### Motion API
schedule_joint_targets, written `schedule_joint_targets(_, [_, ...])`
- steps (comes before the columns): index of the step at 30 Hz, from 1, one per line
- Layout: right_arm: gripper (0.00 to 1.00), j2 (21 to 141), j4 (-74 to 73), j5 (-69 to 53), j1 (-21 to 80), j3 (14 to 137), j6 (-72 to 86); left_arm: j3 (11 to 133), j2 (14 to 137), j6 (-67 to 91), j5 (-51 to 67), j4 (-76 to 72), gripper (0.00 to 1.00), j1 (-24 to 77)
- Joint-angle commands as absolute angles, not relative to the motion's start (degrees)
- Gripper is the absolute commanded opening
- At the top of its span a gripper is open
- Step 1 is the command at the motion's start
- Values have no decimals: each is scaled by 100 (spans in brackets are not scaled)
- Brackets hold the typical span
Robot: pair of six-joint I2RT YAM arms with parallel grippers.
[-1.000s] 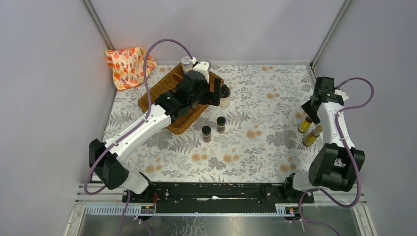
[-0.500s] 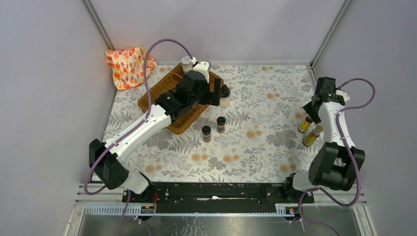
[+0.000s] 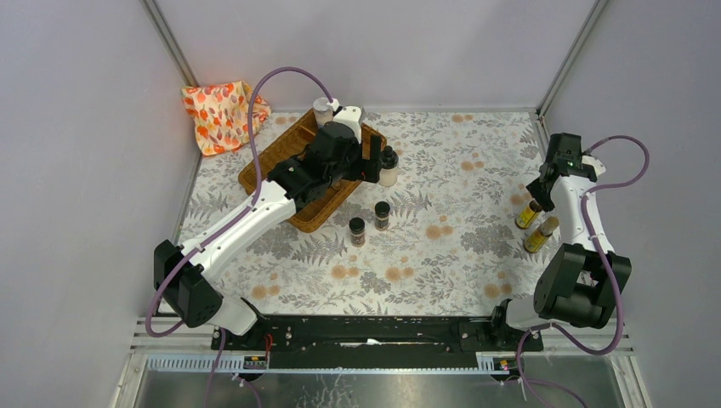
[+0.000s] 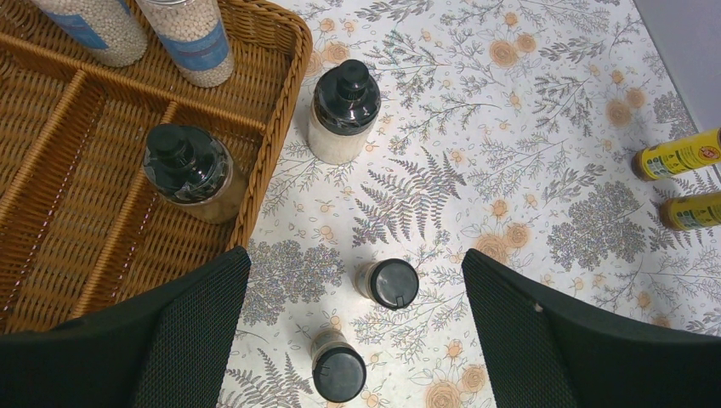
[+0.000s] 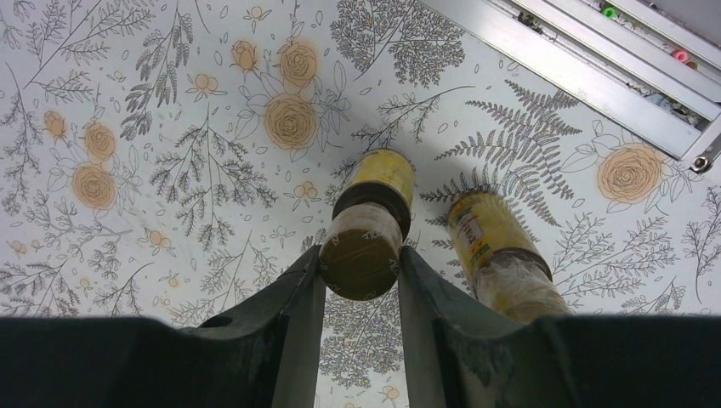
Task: Organize the condiment bottles
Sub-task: Pick up the bottle from the corner of the board.
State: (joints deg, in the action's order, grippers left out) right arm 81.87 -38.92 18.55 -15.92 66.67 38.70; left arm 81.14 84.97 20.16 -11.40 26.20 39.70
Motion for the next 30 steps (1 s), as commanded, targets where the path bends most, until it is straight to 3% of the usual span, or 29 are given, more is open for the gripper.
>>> schedule_joint_targets(1, [13,8199,-3801,1770,-1626,6618,3879,8036,8560,1925,-1199,2460,99,3937])
schedule_joint_targets(4, [0,8209,-3800,1674,-1626,6623,3823,8045,8561,1927,-1199,2457,99,3937])
schedule_joint_targets(30, [0,8191,-3687,785,-1188,7225,3223,8153,8569,2072,-1297,2470,99,3937])
